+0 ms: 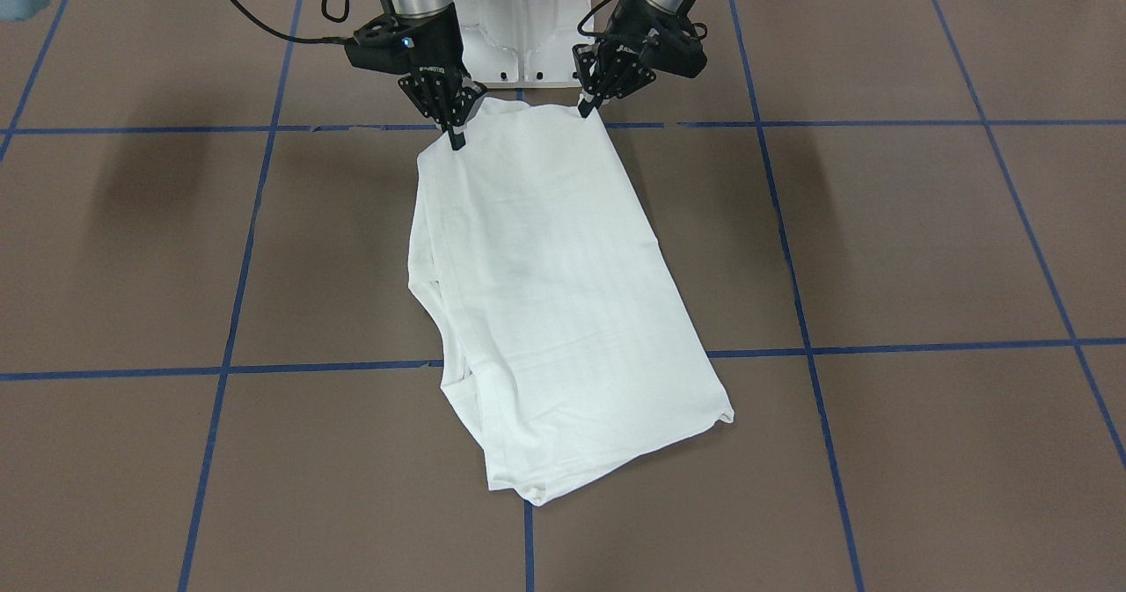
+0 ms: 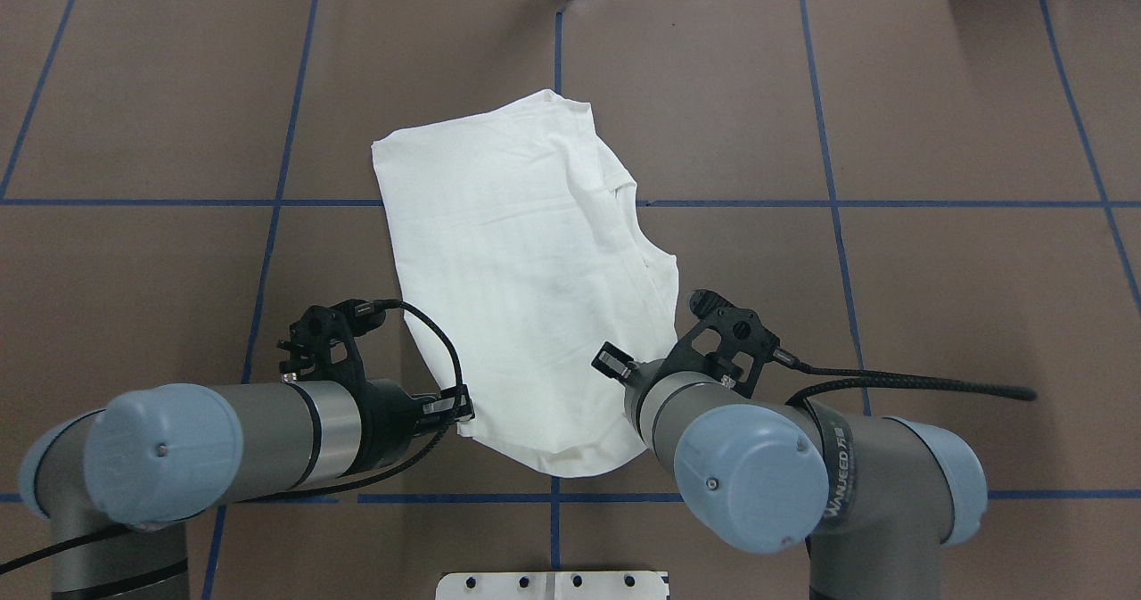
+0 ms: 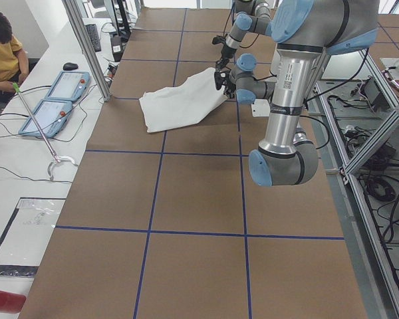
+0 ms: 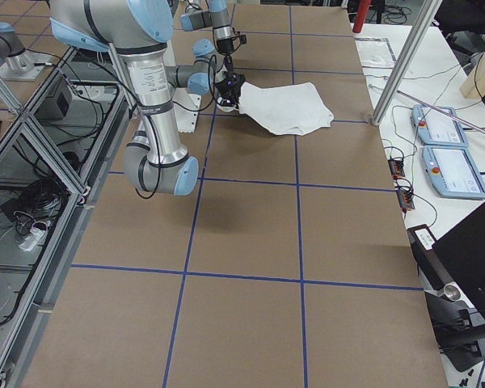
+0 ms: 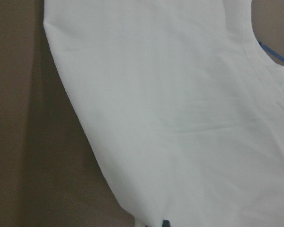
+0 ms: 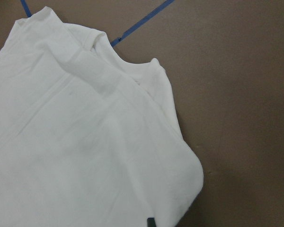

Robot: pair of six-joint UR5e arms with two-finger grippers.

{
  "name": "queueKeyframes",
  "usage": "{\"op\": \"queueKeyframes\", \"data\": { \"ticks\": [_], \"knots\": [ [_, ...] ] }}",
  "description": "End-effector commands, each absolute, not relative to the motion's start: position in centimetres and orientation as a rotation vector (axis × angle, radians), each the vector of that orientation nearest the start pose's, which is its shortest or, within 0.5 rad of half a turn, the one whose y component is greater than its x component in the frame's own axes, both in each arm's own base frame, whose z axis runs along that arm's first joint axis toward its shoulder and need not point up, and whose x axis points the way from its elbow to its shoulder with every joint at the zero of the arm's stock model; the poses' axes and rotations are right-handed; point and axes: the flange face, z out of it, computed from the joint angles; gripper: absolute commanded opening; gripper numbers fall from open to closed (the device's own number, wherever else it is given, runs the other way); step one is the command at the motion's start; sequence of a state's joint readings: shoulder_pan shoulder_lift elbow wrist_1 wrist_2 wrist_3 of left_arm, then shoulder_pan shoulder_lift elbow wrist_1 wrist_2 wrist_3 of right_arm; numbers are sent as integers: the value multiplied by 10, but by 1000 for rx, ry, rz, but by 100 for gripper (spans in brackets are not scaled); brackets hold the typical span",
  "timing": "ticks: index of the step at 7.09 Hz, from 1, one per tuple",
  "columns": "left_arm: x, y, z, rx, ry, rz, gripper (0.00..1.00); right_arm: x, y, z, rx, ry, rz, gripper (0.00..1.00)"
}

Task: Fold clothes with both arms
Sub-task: 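Lift the near edge with both grippers and fold it away from the robot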

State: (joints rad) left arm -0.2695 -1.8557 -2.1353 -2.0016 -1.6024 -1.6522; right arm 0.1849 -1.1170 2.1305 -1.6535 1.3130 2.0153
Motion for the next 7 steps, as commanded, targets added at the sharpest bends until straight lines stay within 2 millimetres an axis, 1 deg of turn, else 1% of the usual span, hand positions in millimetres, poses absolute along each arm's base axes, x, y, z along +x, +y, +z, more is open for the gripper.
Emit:
{"op": "queueKeyframes", "data": {
  "ticks": [1,2,3,4,5,6,7],
  "knots": [
    [410,-265,181,74,1288,-248,0,-471,-229,163,106,-964,690,0],
    [404,-275,181,88,1274,-243,0,-473,-229,162,113,-965,691,0],
    [398,-292,179,136,1260,-239,0,-476,-233,161,125,-962,686,0],
    [393,-318,184,187,1228,-256,0,-479,-256,153,155,-962,705,0],
    [394,-350,190,242,1189,-263,0,-484,-284,141,199,-956,707,0],
    [397,-387,195,287,1147,-285,0,-483,-313,125,237,-959,718,0],
    [389,-425,205,322,1098,-280,0,-483,-350,114,277,-939,740,0]
  ]
}}
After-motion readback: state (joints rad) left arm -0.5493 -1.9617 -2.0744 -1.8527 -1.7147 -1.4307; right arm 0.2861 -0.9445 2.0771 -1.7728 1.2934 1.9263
